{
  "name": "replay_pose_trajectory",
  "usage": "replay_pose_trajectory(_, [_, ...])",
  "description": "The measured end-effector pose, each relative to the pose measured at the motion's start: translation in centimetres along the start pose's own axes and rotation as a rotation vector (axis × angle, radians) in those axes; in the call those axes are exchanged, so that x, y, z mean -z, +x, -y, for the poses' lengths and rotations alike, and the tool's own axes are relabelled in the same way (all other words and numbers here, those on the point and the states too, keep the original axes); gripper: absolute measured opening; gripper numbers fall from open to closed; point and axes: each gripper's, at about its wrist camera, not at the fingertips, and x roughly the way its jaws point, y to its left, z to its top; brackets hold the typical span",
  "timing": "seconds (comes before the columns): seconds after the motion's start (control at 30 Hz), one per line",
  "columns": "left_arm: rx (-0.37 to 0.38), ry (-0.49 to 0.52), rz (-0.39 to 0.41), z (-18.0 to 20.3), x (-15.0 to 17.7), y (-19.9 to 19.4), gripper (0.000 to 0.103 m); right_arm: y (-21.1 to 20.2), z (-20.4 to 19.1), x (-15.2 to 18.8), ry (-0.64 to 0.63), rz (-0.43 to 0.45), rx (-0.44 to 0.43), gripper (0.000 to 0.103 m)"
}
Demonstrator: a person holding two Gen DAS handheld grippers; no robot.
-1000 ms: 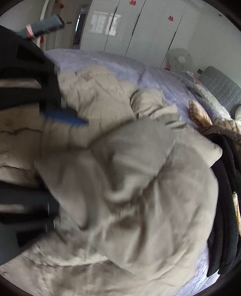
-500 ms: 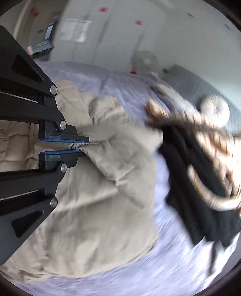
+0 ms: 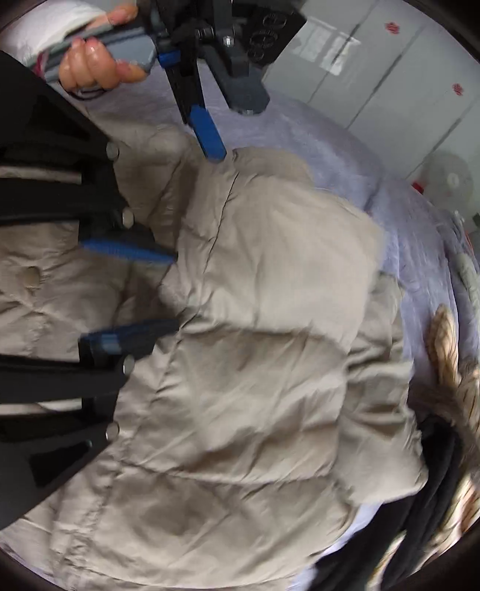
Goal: Fold large clothes
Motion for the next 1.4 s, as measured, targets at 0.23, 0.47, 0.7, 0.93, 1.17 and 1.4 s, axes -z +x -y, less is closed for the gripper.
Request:
replay_pose_trajectory(0.23, [-0.057, 0.032, -0.095, 0.5, -0.4, 4.6, 0.102, -8.5, 14.3, 7.3, 0.427, 0.047, -0.041, 0.072])
replay_pose_trajectory(0.47, [-0.106, 0.080, -0.104, 2.6, -0.6, 6.5, 0.014, -12.3, 23.5, 8.9, 0.698, 0.211, -0.032, 0.008])
replay_pose_trajectory(0.7, [-0.200, 0.124, -0.108, -0.3, 2.6, 5.5, 0.015, -9.4, 21.2, 7.5, 0.567, 0.157, 0.062, 0.007])
replay_pose_trajectory(0.93, [-0.281, 0.119, -0.070, -0.9, 1.7, 1.9, 0.017, -10.3, 21.7, 9.0, 0.588, 0.163, 0.048, 0.007])
replay_pose_trajectory(1.17, [-0.298, 0.238, -0.019, 2.1, 0.6, -1.8, 0.017, -8.4, 19.8, 8.2, 0.595, 0.171, 0.051, 0.007])
replay_pose_trajectory(1.4, [-0.485, 0.286, -0.024, 2.4, -0.9, 6.3, 0.017, -8.6, 18.6, 7.7, 0.561, 0.121, 0.072, 0.010])
